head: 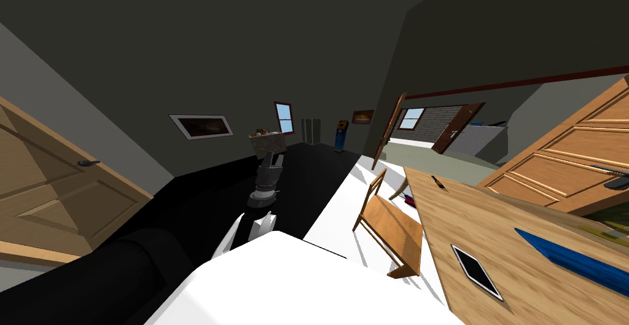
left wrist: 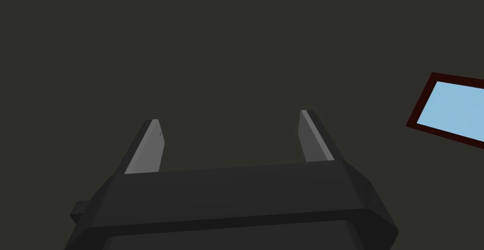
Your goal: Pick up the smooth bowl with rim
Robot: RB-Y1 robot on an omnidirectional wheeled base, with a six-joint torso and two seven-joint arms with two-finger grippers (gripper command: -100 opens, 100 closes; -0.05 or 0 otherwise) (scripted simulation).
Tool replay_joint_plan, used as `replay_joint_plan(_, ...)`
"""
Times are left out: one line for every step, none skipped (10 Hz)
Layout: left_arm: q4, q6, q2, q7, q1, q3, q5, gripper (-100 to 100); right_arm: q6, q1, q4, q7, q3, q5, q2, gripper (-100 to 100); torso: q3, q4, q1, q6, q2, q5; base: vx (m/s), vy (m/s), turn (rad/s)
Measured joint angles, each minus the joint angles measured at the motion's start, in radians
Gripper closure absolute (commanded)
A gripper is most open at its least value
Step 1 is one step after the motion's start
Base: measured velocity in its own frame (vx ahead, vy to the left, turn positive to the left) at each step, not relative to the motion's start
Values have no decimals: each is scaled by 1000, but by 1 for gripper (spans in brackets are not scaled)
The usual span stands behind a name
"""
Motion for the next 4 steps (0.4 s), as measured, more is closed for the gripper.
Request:
replay_joint_plan(0, 0, 0, 0, 0, 0, 0, 0, 4, 18, -21, -3, -1, 1, -6, 100, 0, 0, 1, 1, 0, 1, 10, 12, -91)
replay_joint_plan(0, 0, 0, 0, 0, 0, 0, 0, 8, 39, -45, -7, -3, 3, -12, 100, 0, 0, 2, 1, 0, 1, 8, 13, -52)
replay_joint_plan(0, 0, 0, 0, 0, 0, 0, 0, 10, 59, -66, -11, -5, 4, -18, 100, 0, 0, 2, 0, 0, 1, 2, 6, -10)
replay_joint_plan(0, 0, 0, 0, 0, 0, 0, 0, 11, 62, -69, -12, -6, 4, -18, 0, 0, 0, 2, 0, 0, 1, 0, 0, 0)
